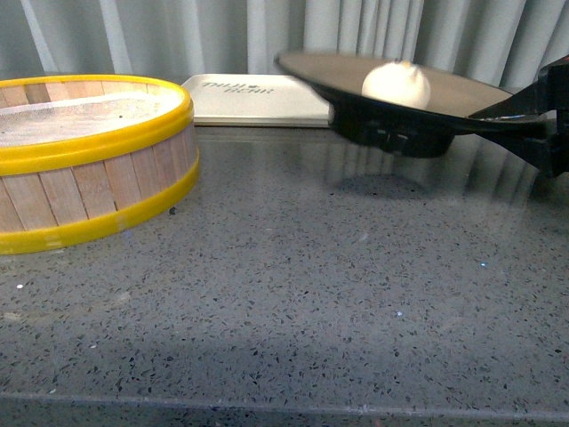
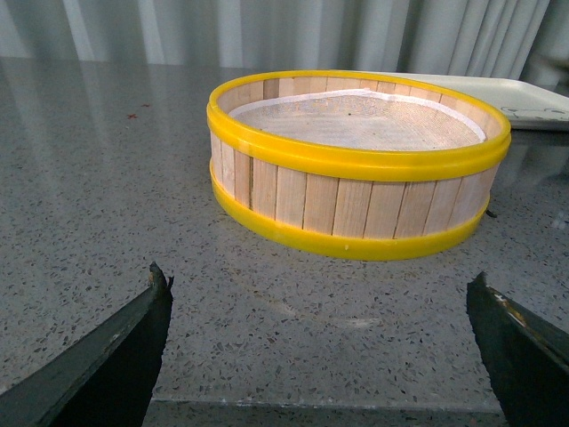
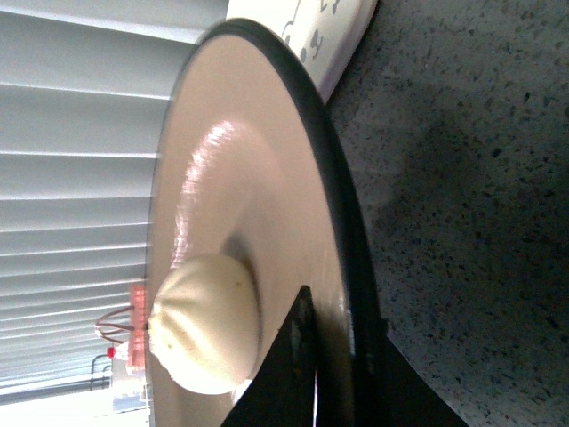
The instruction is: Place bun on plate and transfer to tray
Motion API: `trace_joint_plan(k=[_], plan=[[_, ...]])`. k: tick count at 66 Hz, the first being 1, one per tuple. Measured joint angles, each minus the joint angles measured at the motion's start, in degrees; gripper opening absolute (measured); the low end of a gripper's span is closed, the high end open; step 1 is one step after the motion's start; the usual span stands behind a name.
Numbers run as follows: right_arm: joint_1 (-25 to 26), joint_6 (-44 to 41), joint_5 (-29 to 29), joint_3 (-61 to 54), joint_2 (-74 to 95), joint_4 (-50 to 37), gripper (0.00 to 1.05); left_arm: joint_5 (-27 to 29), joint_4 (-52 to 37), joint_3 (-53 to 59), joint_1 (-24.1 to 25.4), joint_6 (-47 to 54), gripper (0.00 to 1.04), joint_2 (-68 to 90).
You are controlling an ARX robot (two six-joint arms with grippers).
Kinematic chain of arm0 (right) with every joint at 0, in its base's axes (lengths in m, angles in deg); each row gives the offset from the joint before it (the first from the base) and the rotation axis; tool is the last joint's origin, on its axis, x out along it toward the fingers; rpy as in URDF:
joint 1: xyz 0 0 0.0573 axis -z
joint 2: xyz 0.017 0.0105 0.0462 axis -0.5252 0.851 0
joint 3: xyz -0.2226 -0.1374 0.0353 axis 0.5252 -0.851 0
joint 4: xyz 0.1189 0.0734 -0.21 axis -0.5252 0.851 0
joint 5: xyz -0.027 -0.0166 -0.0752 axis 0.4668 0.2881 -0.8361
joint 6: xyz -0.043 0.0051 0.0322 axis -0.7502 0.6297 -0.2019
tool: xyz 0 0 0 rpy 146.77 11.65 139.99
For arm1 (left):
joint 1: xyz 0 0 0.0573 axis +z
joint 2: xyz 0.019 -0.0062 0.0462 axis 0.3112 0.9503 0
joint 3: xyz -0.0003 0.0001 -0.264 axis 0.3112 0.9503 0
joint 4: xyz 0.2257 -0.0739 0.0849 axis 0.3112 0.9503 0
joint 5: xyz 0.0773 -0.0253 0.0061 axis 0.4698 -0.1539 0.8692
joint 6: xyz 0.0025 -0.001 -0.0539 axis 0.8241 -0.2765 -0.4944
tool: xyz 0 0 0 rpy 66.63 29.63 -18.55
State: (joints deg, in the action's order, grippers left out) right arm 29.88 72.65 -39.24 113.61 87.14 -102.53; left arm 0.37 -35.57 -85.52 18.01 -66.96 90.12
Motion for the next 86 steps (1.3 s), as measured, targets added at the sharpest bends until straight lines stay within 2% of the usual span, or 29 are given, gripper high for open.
trace_joint_plan(k=[25,39,58,65,72,86], plan=[[2.23,-0.13,0.07,3.04,-1.29,0.48,0.03,0.00,0.00,0.00,0.00,-0.02,0.98,0.00],[5.01,-1.20,0.66,11.76,0.72,5.03,0.03,0.00,0.00,0.00,0.00,-0.02,0.98,0.00],[8.13,-4.02,0.72,28.98,13.68,15.50,0.03,0.00,0.00,0.00,0.00,-0.02,0.98,0.00],[7.63,-5.20,-0.20,34.71,17.77,18.75,0.03,0.00,0.00,0.00,0.00,-0.02,0.98,0.00],[5.09,-6.88,-0.11,37.99,18.99,20.37,0.03,0.00,0.00,0.00,0.00,-0.02,0.98,0.00],[2.01,-7.61,-0.46,38.56,20.44,20.06,0.03,0.00,0.00,0.00,0.00,-0.02,0.98,0.02]])
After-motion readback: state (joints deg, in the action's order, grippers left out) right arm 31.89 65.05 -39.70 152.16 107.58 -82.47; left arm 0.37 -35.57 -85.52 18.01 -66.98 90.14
